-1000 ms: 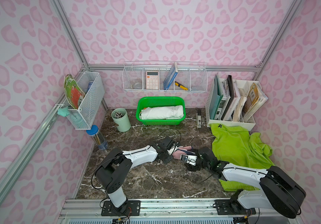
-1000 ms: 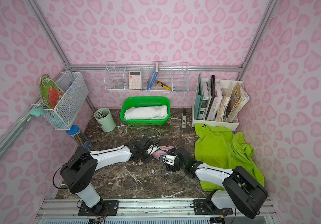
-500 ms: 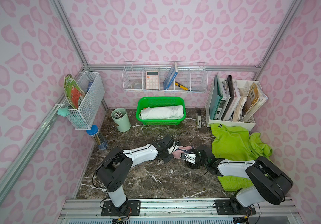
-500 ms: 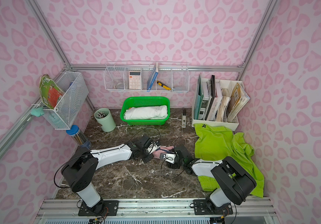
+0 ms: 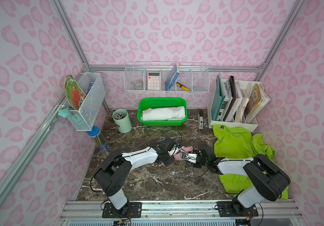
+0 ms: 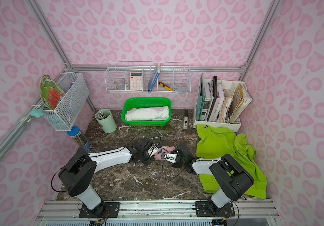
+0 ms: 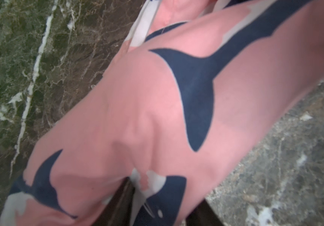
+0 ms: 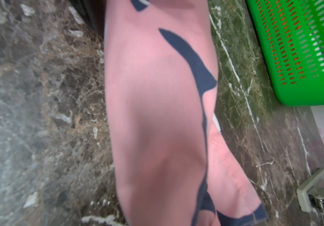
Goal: Roll up the shorts
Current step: Pick up the shorts from the center of the board.
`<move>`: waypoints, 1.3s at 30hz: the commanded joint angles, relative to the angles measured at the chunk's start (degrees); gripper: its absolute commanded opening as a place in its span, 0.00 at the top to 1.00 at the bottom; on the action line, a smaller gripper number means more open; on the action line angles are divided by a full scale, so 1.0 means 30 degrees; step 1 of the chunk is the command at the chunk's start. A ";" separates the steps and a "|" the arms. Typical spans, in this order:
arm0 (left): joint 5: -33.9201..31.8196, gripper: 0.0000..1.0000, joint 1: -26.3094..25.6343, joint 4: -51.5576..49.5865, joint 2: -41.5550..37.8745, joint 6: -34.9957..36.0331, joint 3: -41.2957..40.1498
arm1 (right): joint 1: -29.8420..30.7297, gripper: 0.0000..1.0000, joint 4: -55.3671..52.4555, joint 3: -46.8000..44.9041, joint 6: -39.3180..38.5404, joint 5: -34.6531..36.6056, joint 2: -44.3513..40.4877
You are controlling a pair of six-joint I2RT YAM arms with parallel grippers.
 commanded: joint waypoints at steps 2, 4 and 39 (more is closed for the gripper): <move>0.0189 0.01 0.0033 -0.0009 -0.0645 0.0054 -0.0458 | -0.0063 1.00 -0.0351 -0.0090 -0.0142 0.0093 -0.0113; 0.0219 0.01 0.0059 0.0058 -0.0913 0.0291 -0.0763 | -0.0075 1.00 -0.0470 -0.0049 -0.0195 0.0107 -0.0081; -0.1443 0.91 0.1083 -0.0234 0.1667 0.3477 0.0160 | -0.0388 1.00 0.0328 -0.0212 0.0599 -0.0537 -0.0138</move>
